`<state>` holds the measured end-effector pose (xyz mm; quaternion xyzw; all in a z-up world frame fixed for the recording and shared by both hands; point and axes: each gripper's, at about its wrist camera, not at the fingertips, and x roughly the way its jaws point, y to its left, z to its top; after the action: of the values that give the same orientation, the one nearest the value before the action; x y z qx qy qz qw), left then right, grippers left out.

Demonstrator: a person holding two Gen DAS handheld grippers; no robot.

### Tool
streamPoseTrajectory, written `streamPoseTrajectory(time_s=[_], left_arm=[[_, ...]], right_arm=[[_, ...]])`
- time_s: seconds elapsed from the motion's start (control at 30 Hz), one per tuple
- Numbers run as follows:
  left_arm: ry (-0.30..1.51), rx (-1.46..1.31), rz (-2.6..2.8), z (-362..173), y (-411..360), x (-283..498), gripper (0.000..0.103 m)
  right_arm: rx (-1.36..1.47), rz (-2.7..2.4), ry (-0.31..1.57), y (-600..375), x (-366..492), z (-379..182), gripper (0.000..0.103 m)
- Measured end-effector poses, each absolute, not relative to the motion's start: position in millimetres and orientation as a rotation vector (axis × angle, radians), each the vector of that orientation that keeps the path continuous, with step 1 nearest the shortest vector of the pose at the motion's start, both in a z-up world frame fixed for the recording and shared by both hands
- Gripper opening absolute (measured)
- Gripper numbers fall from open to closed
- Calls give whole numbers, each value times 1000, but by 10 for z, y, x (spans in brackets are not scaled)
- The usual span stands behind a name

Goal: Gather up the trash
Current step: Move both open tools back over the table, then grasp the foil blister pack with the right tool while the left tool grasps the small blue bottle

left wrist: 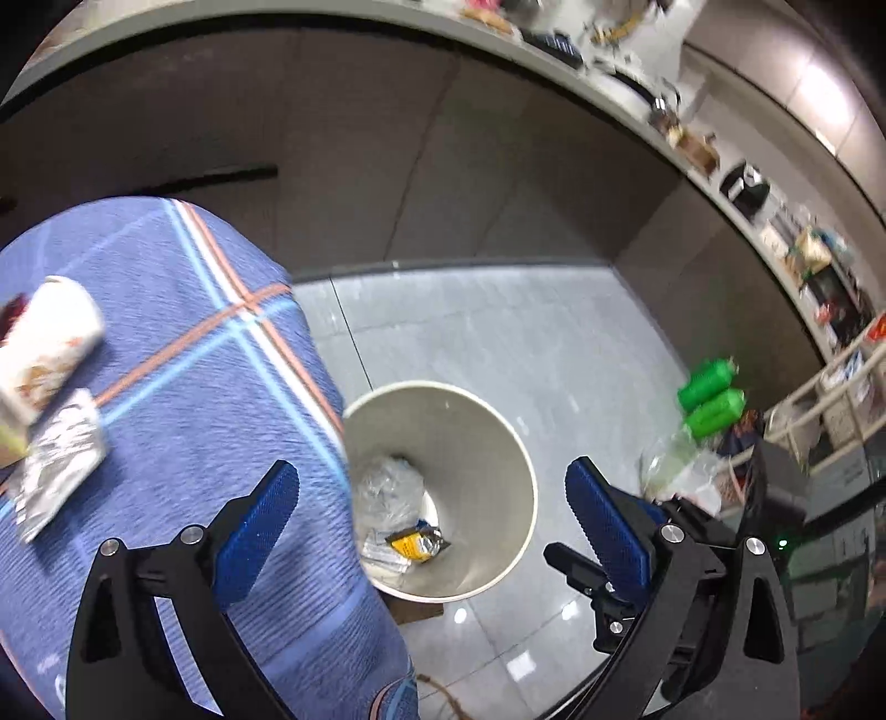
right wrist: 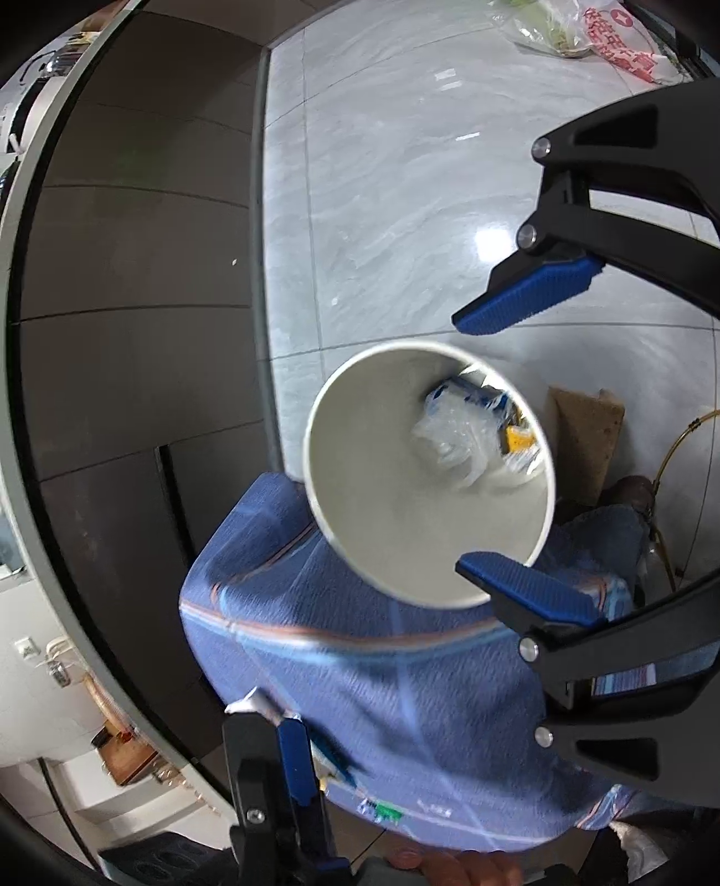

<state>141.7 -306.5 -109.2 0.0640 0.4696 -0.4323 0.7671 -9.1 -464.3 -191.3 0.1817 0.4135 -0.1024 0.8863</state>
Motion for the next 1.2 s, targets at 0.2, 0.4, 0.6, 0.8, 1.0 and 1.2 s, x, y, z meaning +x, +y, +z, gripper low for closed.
streamPoseTrajectory(time_s=[0.2, 0.4, 0.6, 0.8, 1.0, 1.2], left_arm=[[903, 33, -826, -710, -2313, 1315, 94], [835, -62, -651, -543, -1391, 1256, 94], [801, -144, -501, -491, -484, 1215, 94], [784, -170, -393, -544, 155, 1229, 94], [764, -146, -351, -648, 503, 1389, 94], [785, -144, -385, -781, 616, 1791, 85]], right_arm=[[348, -126, 786, -4354, 15, -1543, 89], [316, -8, 735, -3932, 155, -1222, 91], [273, 113, 726, -3393, 377, -990, 92], [269, 217, 764, -2901, 694, -924, 92], [309, 260, 840, -2609, 1054, -1033, 79], [350, 196, 891, -2545, 1399, -1218, 62]])
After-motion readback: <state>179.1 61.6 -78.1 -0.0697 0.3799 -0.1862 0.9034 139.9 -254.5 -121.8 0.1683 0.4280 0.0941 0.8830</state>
